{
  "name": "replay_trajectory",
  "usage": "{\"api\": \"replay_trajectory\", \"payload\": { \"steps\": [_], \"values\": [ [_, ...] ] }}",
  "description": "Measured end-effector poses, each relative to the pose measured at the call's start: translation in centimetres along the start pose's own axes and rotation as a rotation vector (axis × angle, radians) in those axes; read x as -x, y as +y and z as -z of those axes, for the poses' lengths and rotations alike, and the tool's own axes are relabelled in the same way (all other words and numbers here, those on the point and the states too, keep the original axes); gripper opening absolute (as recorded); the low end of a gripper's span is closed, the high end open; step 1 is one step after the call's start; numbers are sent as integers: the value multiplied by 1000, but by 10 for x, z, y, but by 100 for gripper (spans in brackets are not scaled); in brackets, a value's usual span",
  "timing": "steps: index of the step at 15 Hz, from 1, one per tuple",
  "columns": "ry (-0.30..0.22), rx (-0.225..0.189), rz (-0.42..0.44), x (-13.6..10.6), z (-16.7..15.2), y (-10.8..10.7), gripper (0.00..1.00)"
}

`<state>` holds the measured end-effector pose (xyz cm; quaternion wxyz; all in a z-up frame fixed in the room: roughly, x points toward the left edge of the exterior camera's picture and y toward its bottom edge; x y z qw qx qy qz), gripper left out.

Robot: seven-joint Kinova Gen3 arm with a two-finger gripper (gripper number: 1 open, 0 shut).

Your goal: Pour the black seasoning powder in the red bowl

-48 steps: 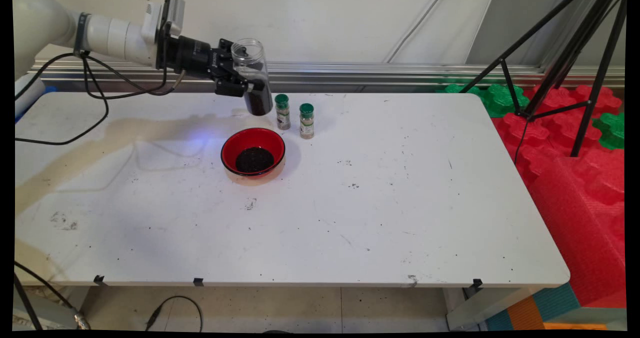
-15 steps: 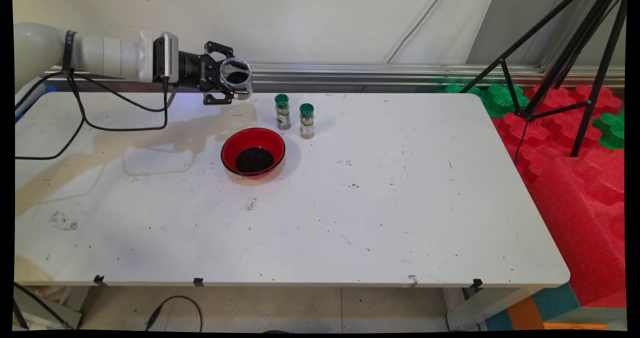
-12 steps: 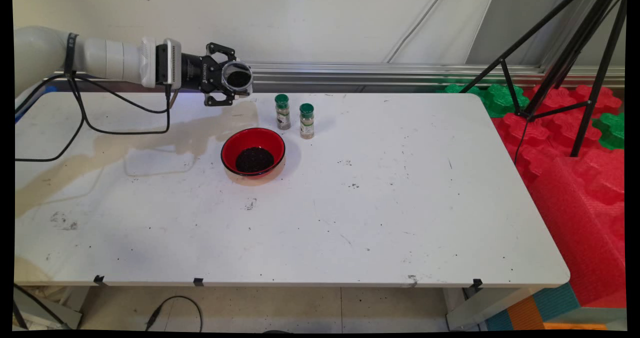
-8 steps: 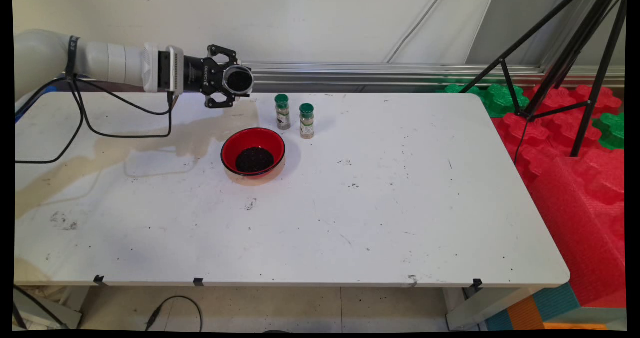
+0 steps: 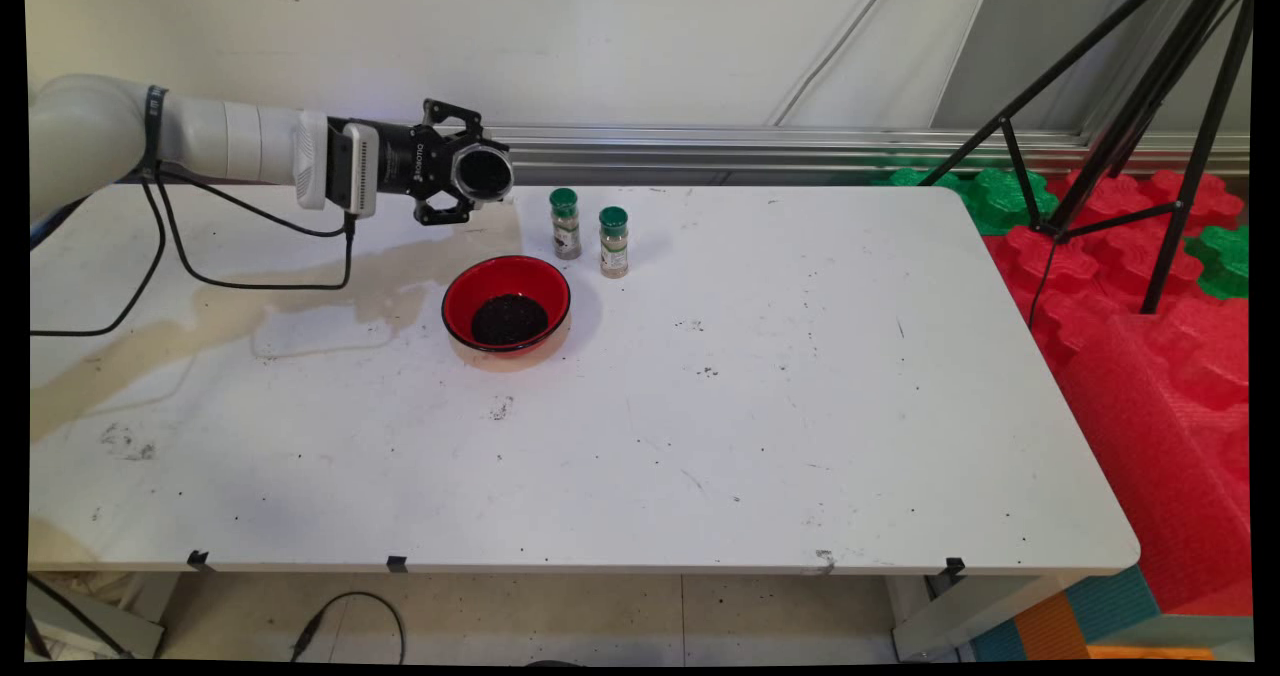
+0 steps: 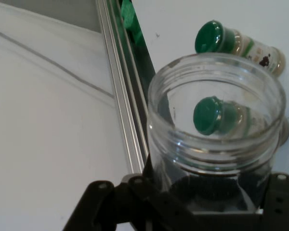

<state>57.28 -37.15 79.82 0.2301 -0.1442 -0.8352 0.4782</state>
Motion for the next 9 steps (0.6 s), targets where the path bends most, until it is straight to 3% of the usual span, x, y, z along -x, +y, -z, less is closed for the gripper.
{"api": "replay_trajectory", "payload": {
  "steps": [9],
  "values": [
    [-4,-14,-163,-7,-4,5,0]
  ]
}}
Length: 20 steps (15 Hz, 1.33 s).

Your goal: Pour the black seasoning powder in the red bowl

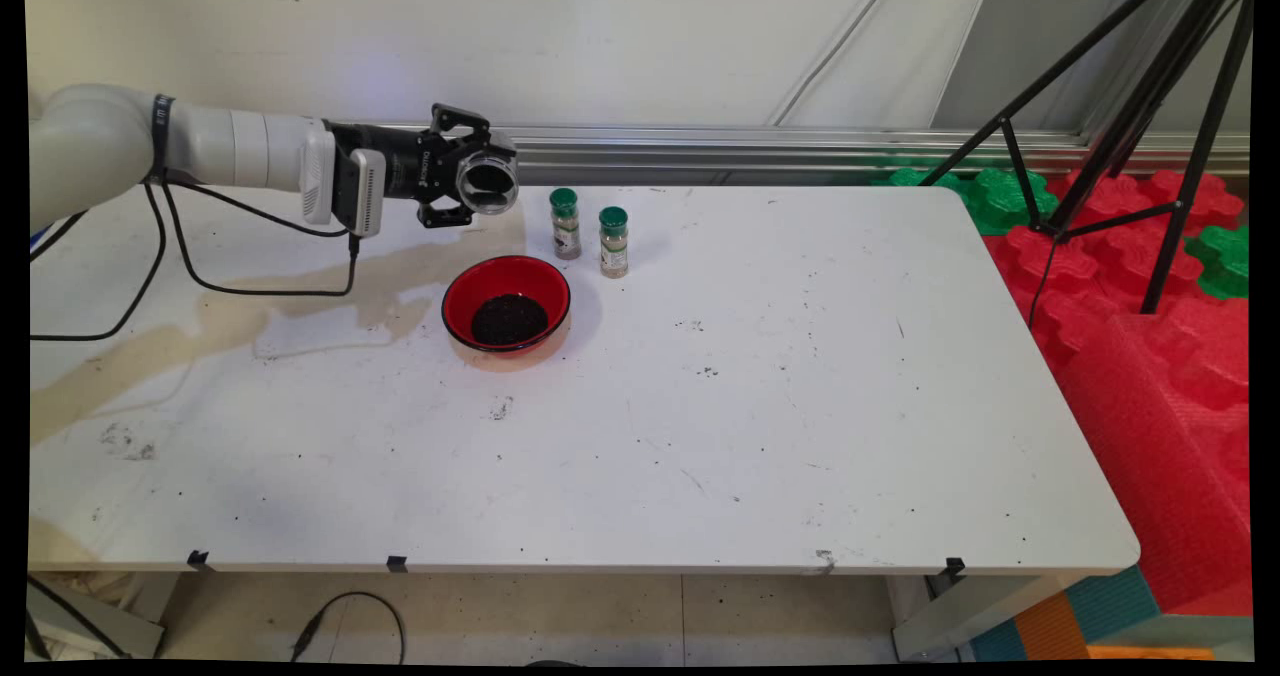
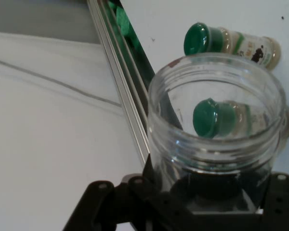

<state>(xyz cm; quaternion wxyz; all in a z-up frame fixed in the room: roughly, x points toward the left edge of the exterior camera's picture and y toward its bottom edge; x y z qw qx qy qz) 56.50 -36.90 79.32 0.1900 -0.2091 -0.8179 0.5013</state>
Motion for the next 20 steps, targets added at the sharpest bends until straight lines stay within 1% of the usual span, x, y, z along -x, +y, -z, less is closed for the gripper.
{"api": "replay_trajectory", "payload": {
  "steps": [9,20],
  "values": [
    [6,-25,-224,-2,-4,0,0],
    [19,-52,-421,-3,-3,0,0]
  ]
}}
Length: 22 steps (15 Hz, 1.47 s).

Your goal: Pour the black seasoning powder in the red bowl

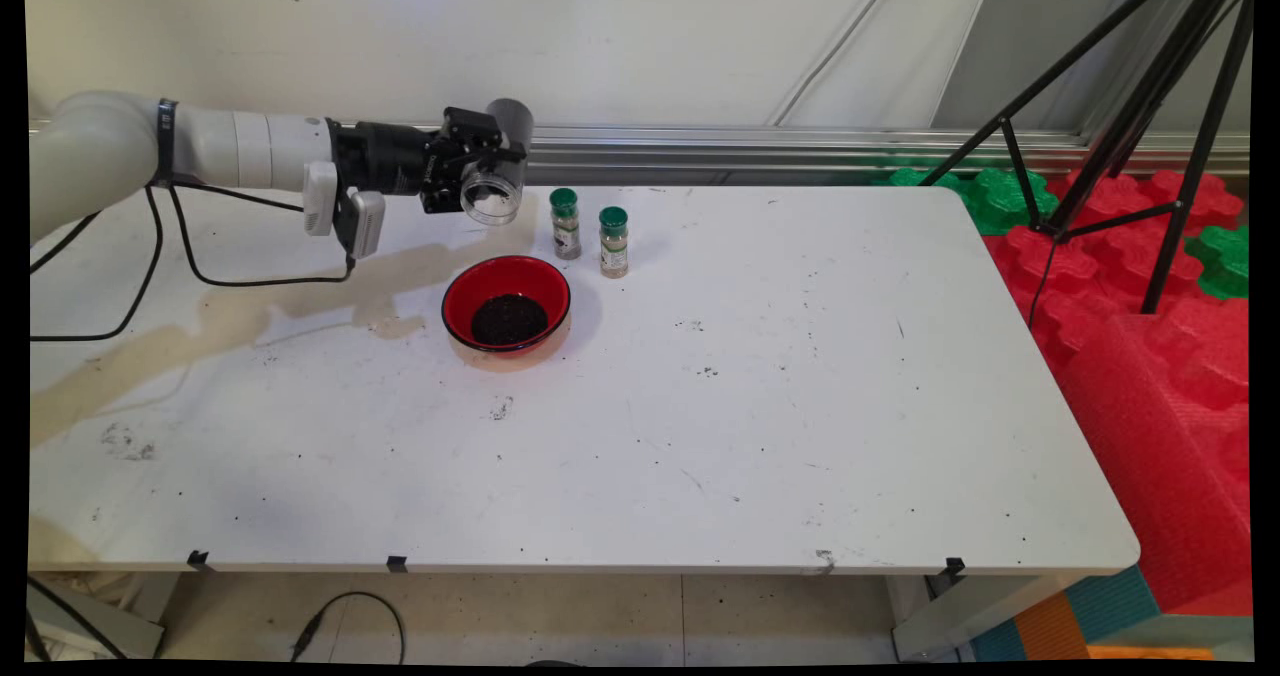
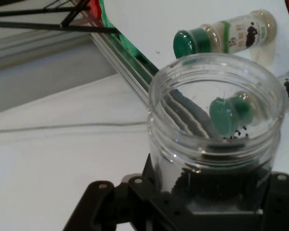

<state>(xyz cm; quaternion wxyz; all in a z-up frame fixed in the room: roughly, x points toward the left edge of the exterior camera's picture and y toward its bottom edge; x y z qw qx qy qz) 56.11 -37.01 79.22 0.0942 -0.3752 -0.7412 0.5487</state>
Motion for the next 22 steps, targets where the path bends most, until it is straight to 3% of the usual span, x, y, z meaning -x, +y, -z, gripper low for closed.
{"api": "replay_trajectory", "payload": {
  "steps": [8,22],
  "values": [
    [20,-25,-142,-3,2,-1,0],
    [45,-48,-313,-10,5,-1,0]
  ]
}}
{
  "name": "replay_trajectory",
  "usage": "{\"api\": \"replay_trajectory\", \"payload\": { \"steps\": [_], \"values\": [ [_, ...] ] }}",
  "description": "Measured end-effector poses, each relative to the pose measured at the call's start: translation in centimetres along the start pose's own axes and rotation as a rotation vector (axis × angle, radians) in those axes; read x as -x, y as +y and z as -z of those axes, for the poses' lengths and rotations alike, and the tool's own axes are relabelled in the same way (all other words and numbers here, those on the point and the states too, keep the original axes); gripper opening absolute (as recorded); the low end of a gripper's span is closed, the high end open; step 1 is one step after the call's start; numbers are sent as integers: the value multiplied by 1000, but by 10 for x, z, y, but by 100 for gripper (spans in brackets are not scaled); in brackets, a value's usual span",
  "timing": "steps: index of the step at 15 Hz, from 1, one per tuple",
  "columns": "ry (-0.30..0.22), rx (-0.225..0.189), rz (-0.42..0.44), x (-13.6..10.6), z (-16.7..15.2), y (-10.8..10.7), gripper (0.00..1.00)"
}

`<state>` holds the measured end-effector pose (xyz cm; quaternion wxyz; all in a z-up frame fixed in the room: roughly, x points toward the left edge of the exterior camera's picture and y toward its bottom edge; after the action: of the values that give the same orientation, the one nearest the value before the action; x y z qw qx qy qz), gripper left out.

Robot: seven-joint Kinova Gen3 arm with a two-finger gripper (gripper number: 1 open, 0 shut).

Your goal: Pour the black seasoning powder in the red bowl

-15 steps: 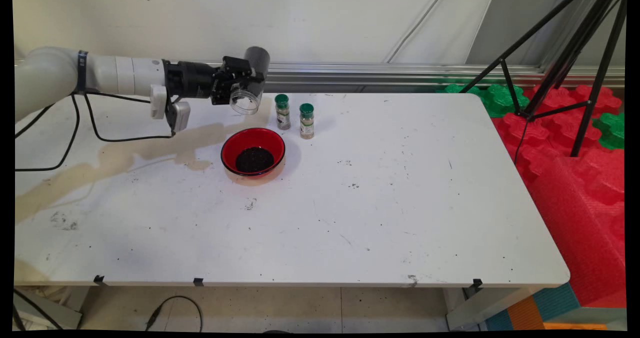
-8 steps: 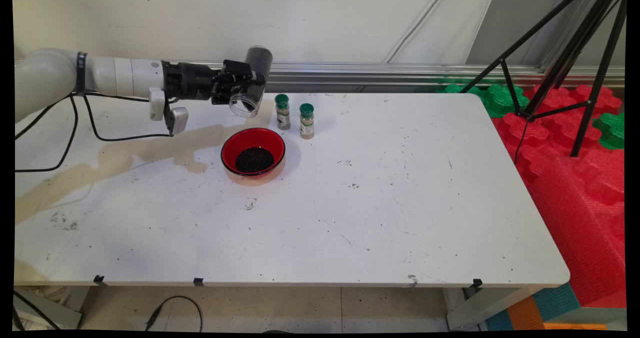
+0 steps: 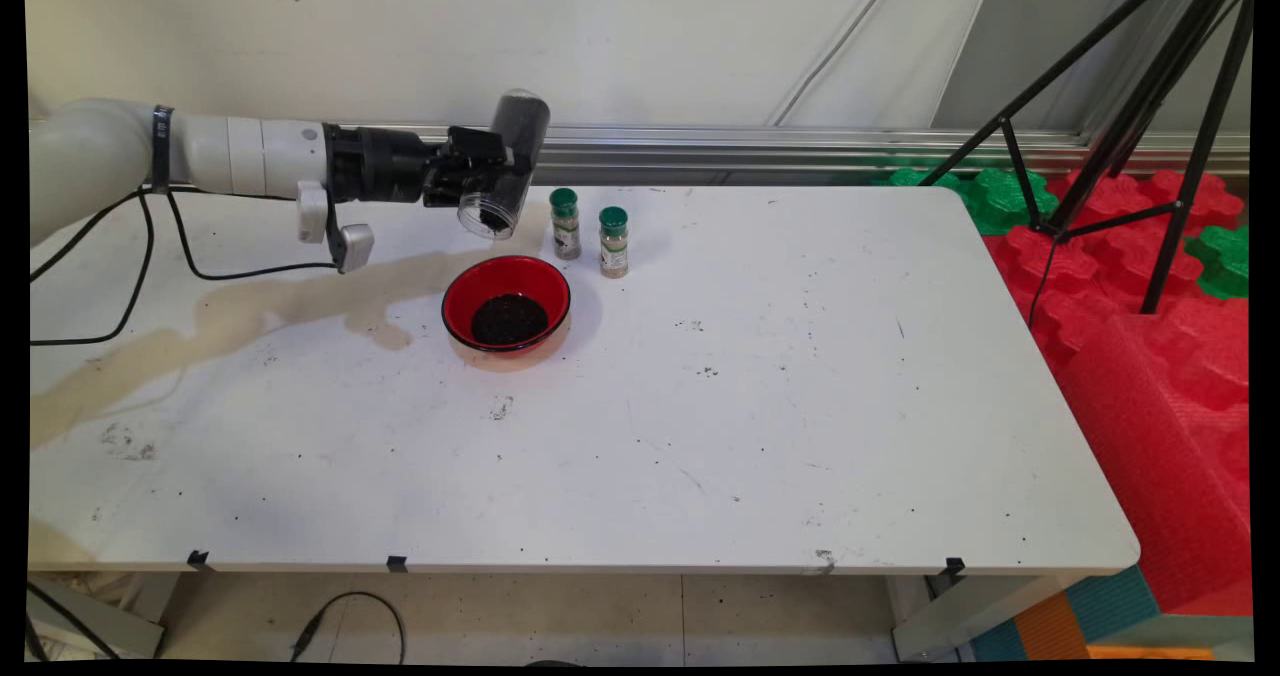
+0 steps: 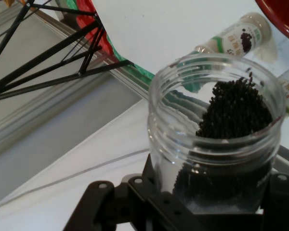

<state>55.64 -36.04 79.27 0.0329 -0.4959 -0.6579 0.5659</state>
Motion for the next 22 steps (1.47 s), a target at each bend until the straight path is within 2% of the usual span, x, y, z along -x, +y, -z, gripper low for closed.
{"api": "replay_trajectory", "payload": {
  "steps": [22],
  "values": [
    [13,-12,-120,-5,1,-4,0]
  ]
}}
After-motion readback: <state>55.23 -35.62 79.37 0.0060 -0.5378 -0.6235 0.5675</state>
